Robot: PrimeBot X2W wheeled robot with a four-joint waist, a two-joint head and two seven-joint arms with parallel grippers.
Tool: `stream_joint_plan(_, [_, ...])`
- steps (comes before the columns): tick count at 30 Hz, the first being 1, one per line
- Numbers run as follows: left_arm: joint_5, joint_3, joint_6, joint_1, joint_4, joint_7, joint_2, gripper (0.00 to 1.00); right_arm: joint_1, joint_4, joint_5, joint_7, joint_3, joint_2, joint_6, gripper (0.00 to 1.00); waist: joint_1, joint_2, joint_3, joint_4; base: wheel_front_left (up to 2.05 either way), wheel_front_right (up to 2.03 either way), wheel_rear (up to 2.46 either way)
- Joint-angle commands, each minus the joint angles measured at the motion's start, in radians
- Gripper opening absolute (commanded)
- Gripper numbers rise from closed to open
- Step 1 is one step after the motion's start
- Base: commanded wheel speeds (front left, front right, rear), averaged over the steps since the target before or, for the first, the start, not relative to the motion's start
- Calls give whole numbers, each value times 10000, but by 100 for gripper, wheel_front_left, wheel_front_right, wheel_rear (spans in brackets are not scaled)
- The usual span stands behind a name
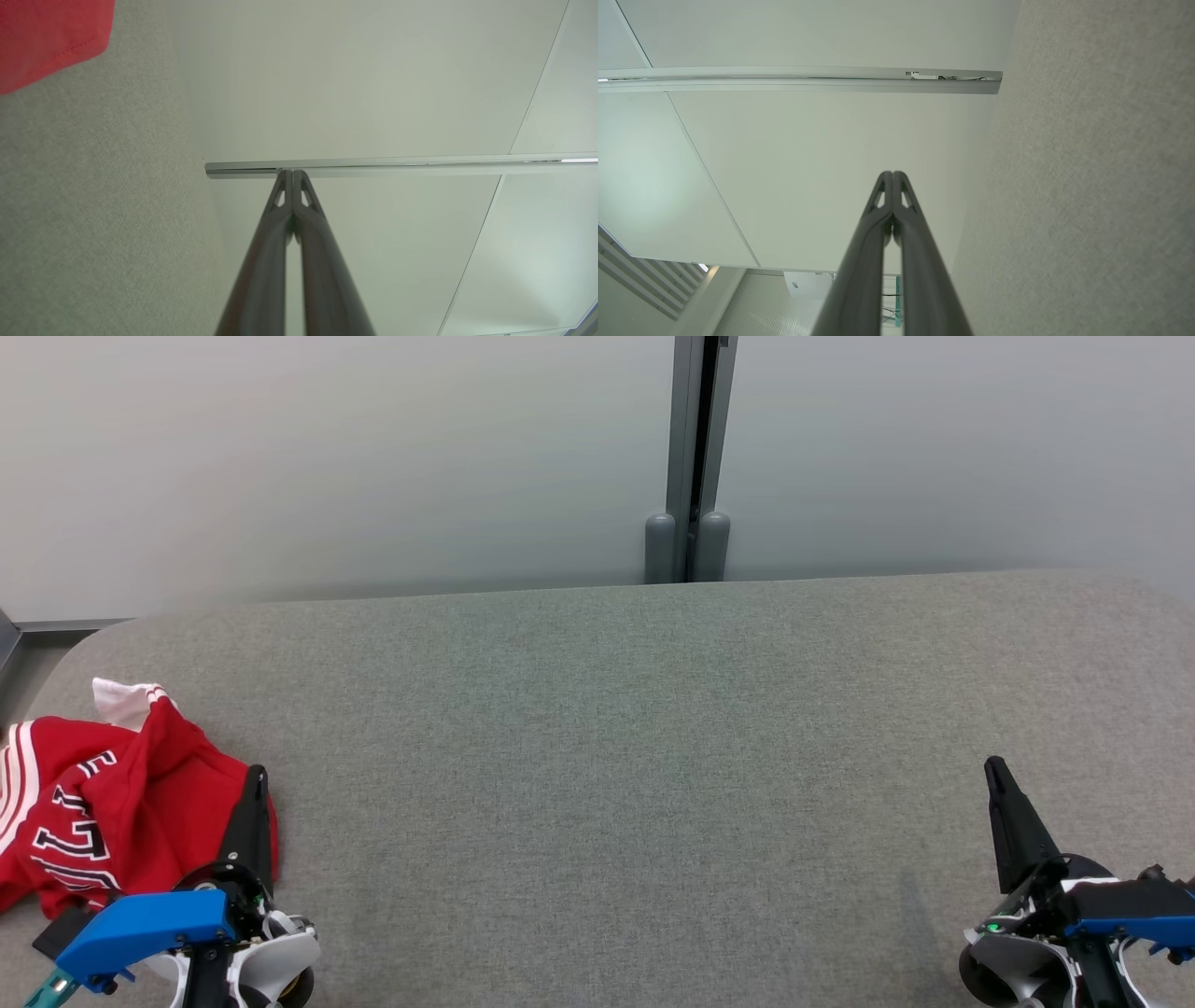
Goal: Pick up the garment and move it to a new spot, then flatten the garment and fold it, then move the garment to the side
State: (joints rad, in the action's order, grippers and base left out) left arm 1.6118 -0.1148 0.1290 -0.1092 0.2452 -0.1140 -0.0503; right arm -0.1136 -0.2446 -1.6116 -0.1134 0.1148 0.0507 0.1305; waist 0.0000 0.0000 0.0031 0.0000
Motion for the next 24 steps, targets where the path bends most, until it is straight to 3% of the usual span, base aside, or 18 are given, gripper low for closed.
stream_joint_plan(1, [23,-17,45,25,-41,-38,2,0,118,37,-26,-47,17,-15,4,0,0,0,0,0,0,0,0])
stream_joint_plan(24, [23,-16,45,26,-42,-37,2,0,118,37,-27,-46,16,-15,4,0,0,0,0,0,0,0,0])
